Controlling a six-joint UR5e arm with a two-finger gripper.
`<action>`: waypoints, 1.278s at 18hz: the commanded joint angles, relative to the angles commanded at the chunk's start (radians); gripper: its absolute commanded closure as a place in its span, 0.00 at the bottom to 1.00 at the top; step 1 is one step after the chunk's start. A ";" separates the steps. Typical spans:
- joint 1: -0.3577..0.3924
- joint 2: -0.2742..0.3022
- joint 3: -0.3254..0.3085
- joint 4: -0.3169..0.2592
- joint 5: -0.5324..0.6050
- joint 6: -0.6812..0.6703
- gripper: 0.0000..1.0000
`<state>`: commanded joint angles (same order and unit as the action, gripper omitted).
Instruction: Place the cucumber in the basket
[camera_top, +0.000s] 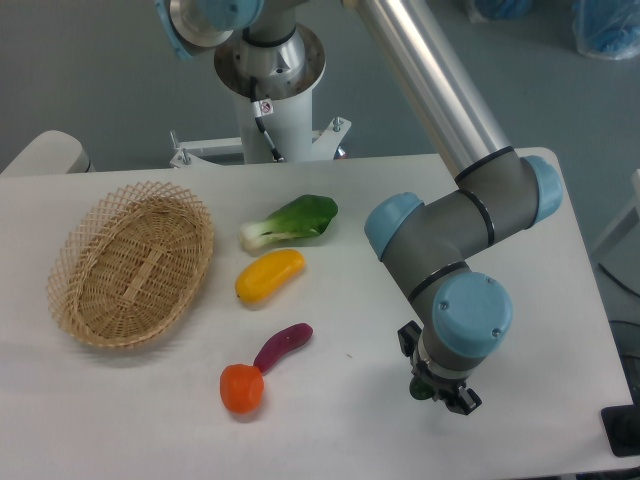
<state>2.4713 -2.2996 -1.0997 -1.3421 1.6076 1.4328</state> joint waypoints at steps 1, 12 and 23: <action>-0.005 0.020 -0.024 -0.011 -0.005 -0.002 0.88; -0.150 0.299 -0.394 -0.018 -0.080 -0.087 0.88; -0.360 0.399 -0.537 -0.015 -0.115 -0.277 0.85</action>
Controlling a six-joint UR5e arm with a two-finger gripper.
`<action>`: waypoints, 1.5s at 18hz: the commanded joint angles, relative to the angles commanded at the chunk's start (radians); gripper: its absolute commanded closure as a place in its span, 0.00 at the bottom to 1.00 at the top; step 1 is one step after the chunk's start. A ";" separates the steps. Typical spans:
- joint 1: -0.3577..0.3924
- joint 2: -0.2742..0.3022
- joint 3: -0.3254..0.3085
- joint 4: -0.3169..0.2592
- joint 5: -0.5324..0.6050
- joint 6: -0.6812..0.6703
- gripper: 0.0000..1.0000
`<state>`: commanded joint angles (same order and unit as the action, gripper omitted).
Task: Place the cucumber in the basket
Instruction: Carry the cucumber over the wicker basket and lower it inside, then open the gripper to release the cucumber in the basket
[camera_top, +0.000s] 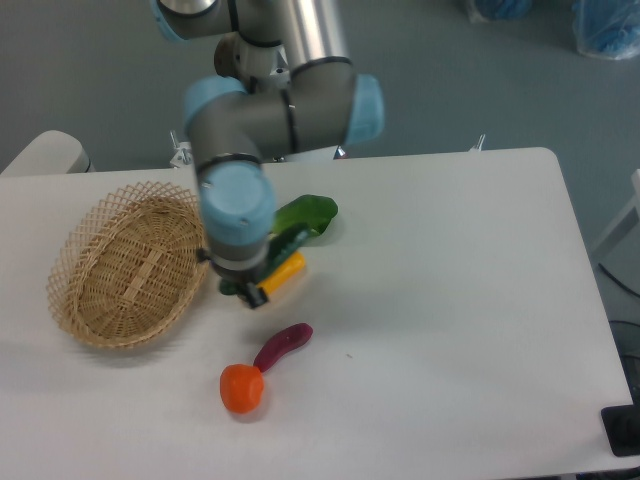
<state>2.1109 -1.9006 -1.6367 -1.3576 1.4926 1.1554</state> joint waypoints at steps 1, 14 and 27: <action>-0.020 0.000 0.000 0.000 0.000 -0.022 0.85; -0.218 -0.084 -0.012 0.147 -0.067 -0.258 0.76; -0.221 -0.091 -0.014 0.179 -0.052 -0.257 0.00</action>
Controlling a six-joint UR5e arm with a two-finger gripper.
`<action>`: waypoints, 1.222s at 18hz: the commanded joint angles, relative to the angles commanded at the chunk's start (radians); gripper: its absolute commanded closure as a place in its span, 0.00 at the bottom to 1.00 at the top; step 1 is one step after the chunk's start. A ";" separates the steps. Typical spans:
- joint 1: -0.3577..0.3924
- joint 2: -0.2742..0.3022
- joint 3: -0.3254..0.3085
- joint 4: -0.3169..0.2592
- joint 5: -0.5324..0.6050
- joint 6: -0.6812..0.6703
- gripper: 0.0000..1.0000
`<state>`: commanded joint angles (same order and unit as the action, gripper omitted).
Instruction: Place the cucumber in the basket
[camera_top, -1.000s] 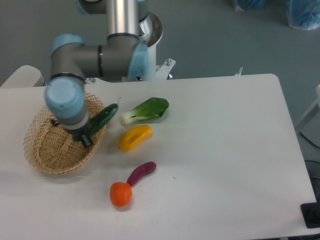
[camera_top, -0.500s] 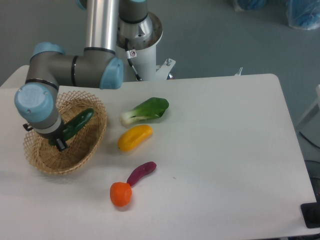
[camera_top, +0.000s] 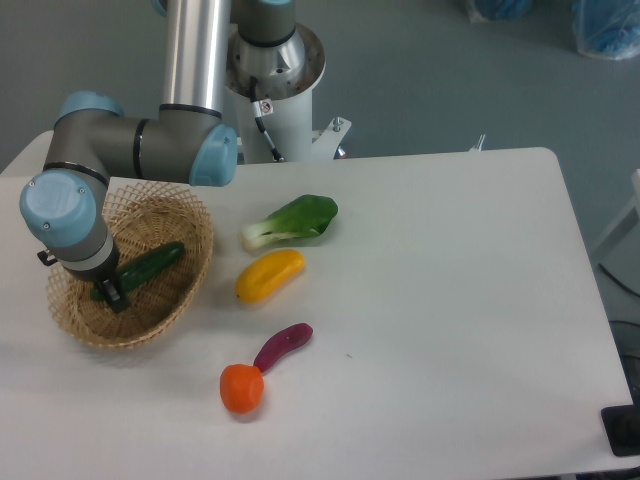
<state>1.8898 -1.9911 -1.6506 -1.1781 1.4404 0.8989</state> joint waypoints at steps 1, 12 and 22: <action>0.009 0.002 0.006 0.000 0.015 0.006 0.00; 0.282 -0.015 0.103 -0.011 0.054 0.179 0.00; 0.462 -0.155 0.293 -0.023 0.120 0.385 0.00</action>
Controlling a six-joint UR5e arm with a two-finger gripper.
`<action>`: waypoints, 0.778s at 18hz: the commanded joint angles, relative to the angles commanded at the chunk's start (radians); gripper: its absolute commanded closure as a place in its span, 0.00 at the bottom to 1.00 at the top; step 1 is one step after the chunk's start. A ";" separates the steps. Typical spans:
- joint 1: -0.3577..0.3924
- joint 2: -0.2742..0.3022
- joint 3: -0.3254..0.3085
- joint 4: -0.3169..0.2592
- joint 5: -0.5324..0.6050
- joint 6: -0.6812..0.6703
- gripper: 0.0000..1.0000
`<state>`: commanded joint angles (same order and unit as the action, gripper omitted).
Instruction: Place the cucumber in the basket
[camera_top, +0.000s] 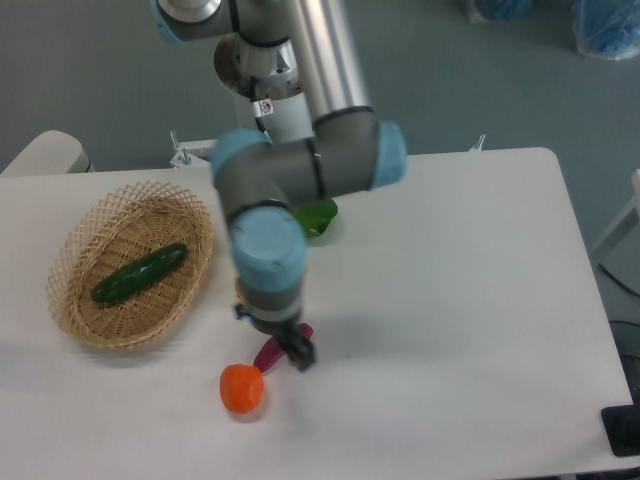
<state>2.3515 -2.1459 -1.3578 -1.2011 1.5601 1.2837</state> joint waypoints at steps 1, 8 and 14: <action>0.006 -0.015 0.018 0.000 0.000 0.023 0.00; 0.081 -0.086 0.118 -0.011 0.023 0.190 0.00; 0.088 -0.104 0.124 -0.008 0.044 0.207 0.00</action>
<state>2.4390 -2.2503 -1.2333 -1.2088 1.6045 1.4910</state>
